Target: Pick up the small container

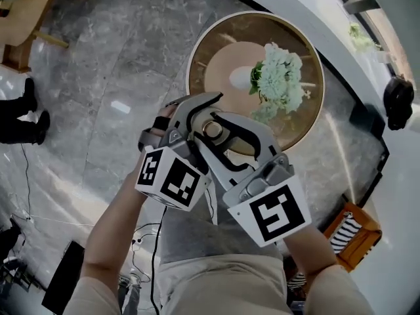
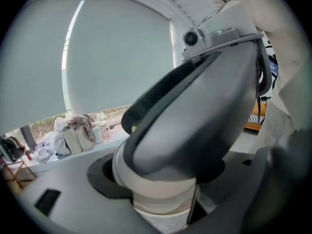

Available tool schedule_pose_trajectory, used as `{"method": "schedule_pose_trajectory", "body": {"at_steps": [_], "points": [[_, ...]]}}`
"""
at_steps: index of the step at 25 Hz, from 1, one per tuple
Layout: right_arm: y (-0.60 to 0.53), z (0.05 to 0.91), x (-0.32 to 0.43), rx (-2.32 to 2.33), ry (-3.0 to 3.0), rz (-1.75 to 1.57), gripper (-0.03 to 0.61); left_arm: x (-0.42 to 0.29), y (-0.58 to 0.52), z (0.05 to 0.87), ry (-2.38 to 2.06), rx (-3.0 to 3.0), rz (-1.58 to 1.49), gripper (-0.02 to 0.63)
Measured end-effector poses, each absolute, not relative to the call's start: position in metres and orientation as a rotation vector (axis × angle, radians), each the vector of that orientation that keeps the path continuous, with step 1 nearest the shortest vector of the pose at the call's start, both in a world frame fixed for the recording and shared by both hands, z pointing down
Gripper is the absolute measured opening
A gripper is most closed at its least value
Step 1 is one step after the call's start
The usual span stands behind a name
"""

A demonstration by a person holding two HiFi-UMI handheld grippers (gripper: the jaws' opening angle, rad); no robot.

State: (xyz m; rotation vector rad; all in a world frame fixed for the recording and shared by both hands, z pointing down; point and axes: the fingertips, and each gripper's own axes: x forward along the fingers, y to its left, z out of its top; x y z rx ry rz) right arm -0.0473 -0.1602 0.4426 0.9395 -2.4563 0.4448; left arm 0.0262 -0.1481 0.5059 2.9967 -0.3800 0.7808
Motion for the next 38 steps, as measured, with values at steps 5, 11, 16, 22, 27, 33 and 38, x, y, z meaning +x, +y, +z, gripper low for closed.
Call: {"method": "schedule_pose_trajectory", "body": {"at_steps": [5, 11, 16, 22, 27, 33, 38], "points": [[-0.166, 0.365, -0.047, 0.934, -2.487, 0.405, 0.140, 0.027, -0.155, 0.428, -0.413, 2.994, 0.763, 0.348], [-0.172, 0.277, -0.054, 0.957, -2.538, 0.319, 0.140, 0.019, -0.166, 0.344, -0.468, 3.052, 0.809, 0.348], [-0.169, 0.214, -0.061, 0.963, -2.573, 0.267, 0.140, 0.013, -0.167, 0.281, -0.514, 3.063, 0.786, 0.348], [-0.158, 0.153, -0.068, 0.960, -2.601, 0.211, 0.140, 0.007, -0.159, 0.221, -0.543, 3.081, 0.766, 0.347], [-0.153, 0.103, -0.069, 0.985, -2.622, 0.142, 0.140, 0.006, -0.156, 0.171, -0.566, 3.113, 0.755, 0.348], [-0.143, 0.057, -0.070, 0.956, -2.620, 0.040, 0.140, 0.006, -0.152, 0.123, -0.648, 3.145, 0.738, 0.348], [-0.133, 0.031, -0.069, 0.940, -2.630, -0.017, 0.140, 0.008, -0.144, 0.096, -0.675, 3.147, 0.702, 0.348]]}}
